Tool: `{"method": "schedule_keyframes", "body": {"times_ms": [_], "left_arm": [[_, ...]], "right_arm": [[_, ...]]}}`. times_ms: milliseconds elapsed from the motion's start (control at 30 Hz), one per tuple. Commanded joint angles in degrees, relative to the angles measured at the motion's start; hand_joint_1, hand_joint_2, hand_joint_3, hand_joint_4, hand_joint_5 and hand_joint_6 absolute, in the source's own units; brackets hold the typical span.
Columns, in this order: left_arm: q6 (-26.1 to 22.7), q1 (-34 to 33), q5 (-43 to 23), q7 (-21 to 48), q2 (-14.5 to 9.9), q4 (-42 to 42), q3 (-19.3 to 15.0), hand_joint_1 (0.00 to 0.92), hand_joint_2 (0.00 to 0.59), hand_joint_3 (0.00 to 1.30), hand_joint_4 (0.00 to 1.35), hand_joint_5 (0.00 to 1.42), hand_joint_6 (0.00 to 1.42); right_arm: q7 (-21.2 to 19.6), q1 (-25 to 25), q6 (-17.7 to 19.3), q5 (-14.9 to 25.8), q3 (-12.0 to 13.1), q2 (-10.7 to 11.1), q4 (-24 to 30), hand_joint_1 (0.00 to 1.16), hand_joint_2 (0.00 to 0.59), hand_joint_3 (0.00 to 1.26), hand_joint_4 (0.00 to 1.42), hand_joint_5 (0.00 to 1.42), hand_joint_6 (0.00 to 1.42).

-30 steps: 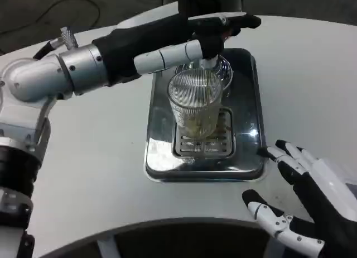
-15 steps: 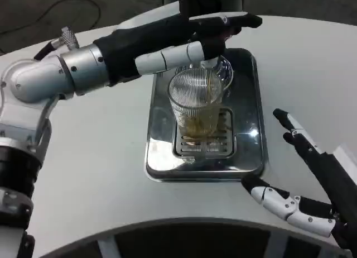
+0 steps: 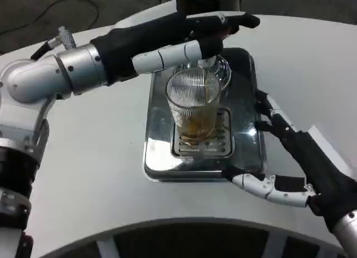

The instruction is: Grasp the cup under the faucet to collect the drink, then remove the cup.

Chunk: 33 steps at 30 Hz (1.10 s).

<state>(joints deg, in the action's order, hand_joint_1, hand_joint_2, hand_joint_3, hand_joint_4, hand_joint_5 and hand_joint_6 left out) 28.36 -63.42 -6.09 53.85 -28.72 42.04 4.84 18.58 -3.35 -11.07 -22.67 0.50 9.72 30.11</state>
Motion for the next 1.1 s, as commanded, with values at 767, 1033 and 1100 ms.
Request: {"method": "schedule_keyframes", "body": {"times_ms": [767, 1033, 1100], "left_arm": [[-0.12, 1.47, 1.09, 1.48, -1.18, -0.37, -0.72, 0.0, 0.108, 0.14, 0.03, 0.04, 0.0], [-0.26, 1.14, 1.14, 1.53, -1.48, -0.3, -0.95, 0.0, 0.11, 0.14, 0.03, 0.04, 0.0], [-0.31, 1.16, 1.16, 1.54, -1.55, -0.34, -0.95, 0.0, 0.111, 0.14, 0.03, 0.04, 0.0]], "right_arm": [[-11.32, -15.97, 9.45, 5.9, -3.47, 0.84, -24.03, 0.78, 0.216, 0.02, 0.08, 0.16, 0.06], [-13.28, -20.05, 11.22, 6.26, -4.29, 0.62, -29.34, 0.8, 0.211, 0.02, 0.09, 0.17, 0.07], [-13.58, -20.84, 11.58, 6.37, -4.46, 0.56, -30.47, 0.81, 0.213, 0.03, 0.1, 0.18, 0.08]]}}
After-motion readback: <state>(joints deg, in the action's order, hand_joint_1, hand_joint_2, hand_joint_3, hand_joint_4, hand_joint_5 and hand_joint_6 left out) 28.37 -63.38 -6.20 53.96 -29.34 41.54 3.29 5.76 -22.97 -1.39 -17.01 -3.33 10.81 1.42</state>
